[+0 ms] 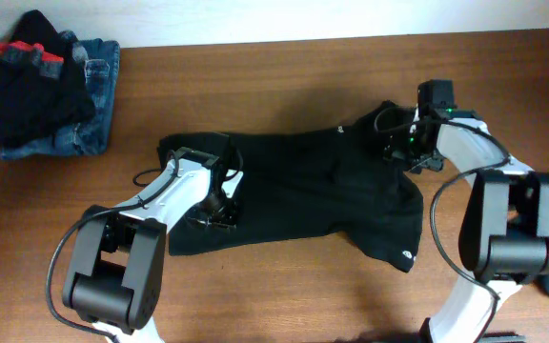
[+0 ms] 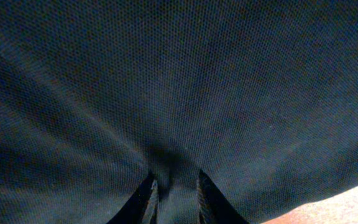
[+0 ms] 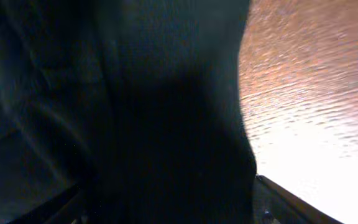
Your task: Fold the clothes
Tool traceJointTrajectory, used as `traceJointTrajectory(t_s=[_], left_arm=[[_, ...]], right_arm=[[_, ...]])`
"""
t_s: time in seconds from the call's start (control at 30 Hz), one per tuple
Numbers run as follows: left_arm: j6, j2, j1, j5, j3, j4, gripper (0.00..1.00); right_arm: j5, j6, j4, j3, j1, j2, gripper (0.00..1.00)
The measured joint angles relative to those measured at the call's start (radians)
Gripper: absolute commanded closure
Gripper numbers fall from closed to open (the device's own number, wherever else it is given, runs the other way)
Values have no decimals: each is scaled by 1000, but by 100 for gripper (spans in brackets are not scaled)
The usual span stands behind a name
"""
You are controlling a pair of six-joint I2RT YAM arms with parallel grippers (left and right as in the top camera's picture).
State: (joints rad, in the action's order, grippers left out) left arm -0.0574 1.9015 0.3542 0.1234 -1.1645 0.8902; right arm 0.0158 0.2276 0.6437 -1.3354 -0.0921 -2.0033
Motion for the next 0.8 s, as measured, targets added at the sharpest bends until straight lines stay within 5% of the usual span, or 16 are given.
traceJointTrajectory(t_s=[0.2,0.53,0.63,0.73,0.8], left_arm=[[0,0,0,-1,1,14,84],[-53,0,0,-90,8,78,87],[-68,0,0,-109,8,87,86],[-76,0,-10,-121,9,94,81],[-83,0,-23,-126,9,94,64]], right_arm=[[-2,-4,-22,-2,2,-21,59],[-188,-4,-25,-9,3,-23,63],[-209,-4,-24,-9,-1,-23,45],[-222,-5,-20,-10,-15,-23,9],[-227,-7,-19,-10,-26,-23,1]])
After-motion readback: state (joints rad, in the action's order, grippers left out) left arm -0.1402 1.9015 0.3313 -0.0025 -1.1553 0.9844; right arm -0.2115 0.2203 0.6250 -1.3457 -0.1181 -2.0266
